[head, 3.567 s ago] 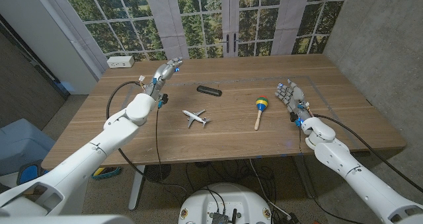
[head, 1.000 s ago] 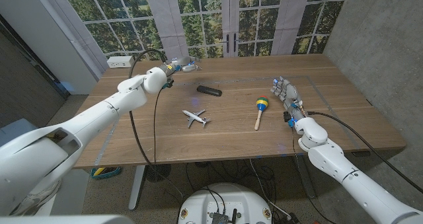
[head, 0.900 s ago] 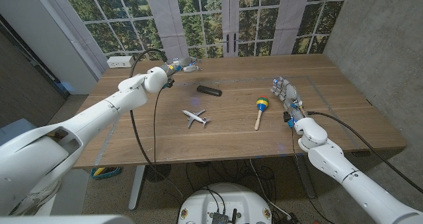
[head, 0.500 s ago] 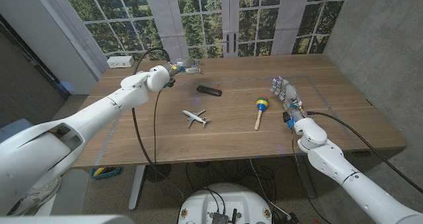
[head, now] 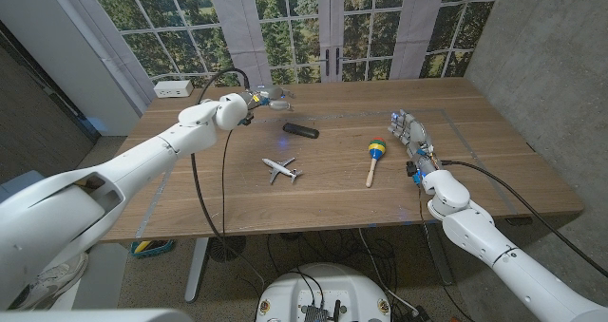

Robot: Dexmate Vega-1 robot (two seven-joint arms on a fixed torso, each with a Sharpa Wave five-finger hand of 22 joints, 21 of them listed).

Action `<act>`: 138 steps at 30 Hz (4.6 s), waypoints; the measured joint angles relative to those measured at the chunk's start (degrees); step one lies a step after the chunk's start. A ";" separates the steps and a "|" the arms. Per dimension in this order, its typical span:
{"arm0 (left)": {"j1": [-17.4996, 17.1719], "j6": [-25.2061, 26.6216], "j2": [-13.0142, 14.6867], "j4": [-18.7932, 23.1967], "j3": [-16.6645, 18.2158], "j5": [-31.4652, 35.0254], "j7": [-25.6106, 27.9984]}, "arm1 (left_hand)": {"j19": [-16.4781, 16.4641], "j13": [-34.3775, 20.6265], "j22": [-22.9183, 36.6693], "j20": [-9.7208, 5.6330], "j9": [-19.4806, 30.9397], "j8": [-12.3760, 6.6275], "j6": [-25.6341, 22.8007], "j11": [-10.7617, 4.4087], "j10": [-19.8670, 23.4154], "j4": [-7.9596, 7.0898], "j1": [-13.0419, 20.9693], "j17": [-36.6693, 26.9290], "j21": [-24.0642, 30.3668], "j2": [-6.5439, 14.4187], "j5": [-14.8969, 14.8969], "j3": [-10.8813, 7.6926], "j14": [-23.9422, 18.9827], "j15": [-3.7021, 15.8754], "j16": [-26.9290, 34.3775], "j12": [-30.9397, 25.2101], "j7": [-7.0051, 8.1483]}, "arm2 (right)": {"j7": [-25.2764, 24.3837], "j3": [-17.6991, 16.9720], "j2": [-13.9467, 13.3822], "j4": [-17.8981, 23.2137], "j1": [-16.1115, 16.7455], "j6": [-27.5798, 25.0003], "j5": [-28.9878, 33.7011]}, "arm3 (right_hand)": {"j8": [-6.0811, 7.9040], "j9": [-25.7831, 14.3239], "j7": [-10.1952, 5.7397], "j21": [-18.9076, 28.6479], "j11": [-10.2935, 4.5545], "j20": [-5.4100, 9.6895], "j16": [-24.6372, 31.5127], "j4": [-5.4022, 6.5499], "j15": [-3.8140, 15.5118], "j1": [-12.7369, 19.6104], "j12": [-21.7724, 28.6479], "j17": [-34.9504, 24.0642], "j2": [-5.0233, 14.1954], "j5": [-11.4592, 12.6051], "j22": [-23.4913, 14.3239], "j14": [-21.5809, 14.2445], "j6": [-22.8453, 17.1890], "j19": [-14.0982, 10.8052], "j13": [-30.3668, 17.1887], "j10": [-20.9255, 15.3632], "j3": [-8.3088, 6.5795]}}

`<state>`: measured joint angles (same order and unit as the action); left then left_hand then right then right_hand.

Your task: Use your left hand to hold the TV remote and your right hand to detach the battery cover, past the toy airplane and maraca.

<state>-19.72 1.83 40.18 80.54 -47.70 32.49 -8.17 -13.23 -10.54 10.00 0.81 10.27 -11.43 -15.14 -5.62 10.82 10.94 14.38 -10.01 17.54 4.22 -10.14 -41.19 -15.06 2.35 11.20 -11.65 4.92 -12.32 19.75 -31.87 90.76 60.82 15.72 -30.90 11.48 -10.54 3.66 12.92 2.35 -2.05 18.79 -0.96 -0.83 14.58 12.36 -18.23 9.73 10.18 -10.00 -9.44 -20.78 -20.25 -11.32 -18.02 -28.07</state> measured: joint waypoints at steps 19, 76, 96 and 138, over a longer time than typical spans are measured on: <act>2.89 2.04 -1.27 -0.46 -4.03 7.23 -4.86 | -4.10 0.00 0.00 -0.81 0.00 -0.94 -2.30 -0.85 2.33 0.01 6.50 0.01 0.00 -1.83 0.00 0.01 -2.05 0.00 -0.34 -0.02 1.64 | -0.80 -0.31 -0.31 0.81 0.55 -1.31 -0.12 | 0.00 0.00 0.03 -0.28 0.21 -0.42 0.00 -0.23 0.00 0.67 0.00 -0.50 -0.67 0.00 0.00 0.00 -0.64 -0.42 -0.29 -0.62 0.24; 7.60 -2.93 -6.58 -13.61 -12.21 17.04 1.43 | -9.75 -0.27 0.28 -3.14 0.28 -2.98 -9.60 -5.23 11.61 -0.79 25.30 -0.27 -1.94 -9.94 0.40 4.29 -7.48 0.11 0.55 -0.33 2.59 | -2.62 -0.17 0.11 0.86 0.09 -2.96 0.24 | 0.39 -0.26 1.03 -0.28 0.71 -0.41 0.93 -0.38 -0.52 0.28 0.45 -1.59 -0.29 0.01 -0.27 -1.33 -3.68 -0.41 -0.54 -2.77 0.39; 9.99 -5.98 -9.53 -20.43 -14.24 13.40 2.31 | -14.27 -0.26 0.55 -3.58 0.27 -2.53 -10.22 -4.05 12.94 -0.79 28.72 -0.18 -1.25 -8.50 0.40 7.61 -10.40 0.27 0.74 0.23 0.80 | -3.38 -0.19 0.12 1.14 0.25 -3.22 0.50 | 0.39 -0.26 1.03 -0.28 1.03 -0.41 1.15 -0.55 -0.20 0.28 0.45 -2.12 -0.29 0.01 -0.26 -1.64 -3.68 -0.41 -0.82 -3.08 0.56; 10.81 -6.76 -11.02 -23.77 -17.64 11.15 3.22 | -27.99 -0.29 14.40 -3.60 0.93 -9.49 -30.04 4.71 39.55 -0.57 53.70 -3.60 24.31 -10.71 -2.47 20.16 -35.17 -5.27 20.97 -10.34 -7.72 | -6.39 -0.91 -0.05 2.50 2.08 -2.73 2.81 | 0.39 -0.24 0.81 -0.28 0.81 -0.41 1.35 -0.54 -0.20 -0.33 0.45 -2.76 -0.45 -0.22 -0.26 -1.63 -3.89 -0.41 -1.10 -3.27 0.55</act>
<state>-8.91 -4.93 29.16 56.77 -65.33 43.63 -4.95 -41.22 -10.82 24.40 -2.80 11.19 -20.92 -45.18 -0.91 50.37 10.37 68.08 -13.60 41.85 -6.49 -12.61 -21.03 -50.22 -2.92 32.17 -21.98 -2.79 -18.71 18.83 -31.92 93.26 62.90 12.98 -28.10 11.86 -10.79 4.47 12.64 3.16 -2.47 20.14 -1.51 -1.03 14.26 12.80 -20.99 9.29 9.96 -10.25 -11.07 -24.67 -20.66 -12.42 -21.29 -27.52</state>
